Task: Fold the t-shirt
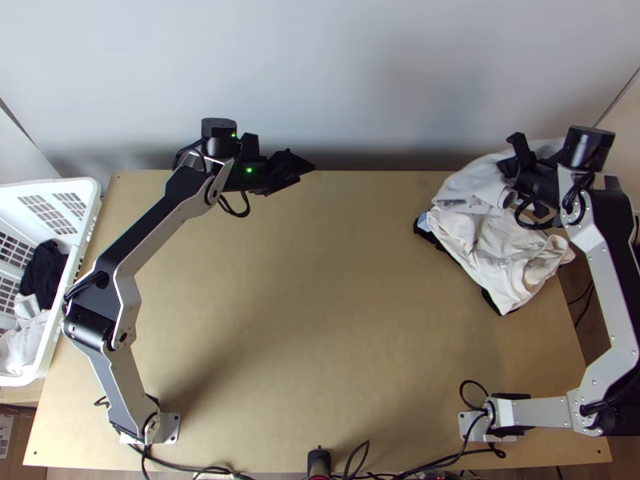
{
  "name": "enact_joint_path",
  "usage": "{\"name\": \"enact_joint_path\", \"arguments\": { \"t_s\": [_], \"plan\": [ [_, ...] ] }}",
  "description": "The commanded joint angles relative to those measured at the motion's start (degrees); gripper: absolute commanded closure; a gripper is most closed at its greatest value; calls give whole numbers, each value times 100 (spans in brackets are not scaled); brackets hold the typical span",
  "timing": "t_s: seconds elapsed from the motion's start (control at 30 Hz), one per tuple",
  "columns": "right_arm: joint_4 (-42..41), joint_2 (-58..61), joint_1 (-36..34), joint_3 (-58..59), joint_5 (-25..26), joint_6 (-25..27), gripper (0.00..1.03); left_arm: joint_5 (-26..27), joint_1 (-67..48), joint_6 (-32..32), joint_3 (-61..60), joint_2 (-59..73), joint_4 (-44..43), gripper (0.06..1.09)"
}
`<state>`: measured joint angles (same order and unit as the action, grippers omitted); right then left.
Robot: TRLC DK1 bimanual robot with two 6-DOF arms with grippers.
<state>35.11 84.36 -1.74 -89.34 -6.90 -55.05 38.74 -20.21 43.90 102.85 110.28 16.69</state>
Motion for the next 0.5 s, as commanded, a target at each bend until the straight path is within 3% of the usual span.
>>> {"name": "enact_joint_path", "arguments": {
  "t_s": [0.0, 0.13, 0.47],
  "plan": [
    [-48, 125, 147, -84, 4, -6, 100, 11, 52, -4, -2, -15, 1, 20],
    [-66, 107, 103, 277, 4, 47, 100, 19, 70, -4, -2, -15, 1, 20],
    [-145, -130, -767, 1912, -5, 293, 100, 28, 96, -4, -10, -6, -8, 20]
  ]
}}
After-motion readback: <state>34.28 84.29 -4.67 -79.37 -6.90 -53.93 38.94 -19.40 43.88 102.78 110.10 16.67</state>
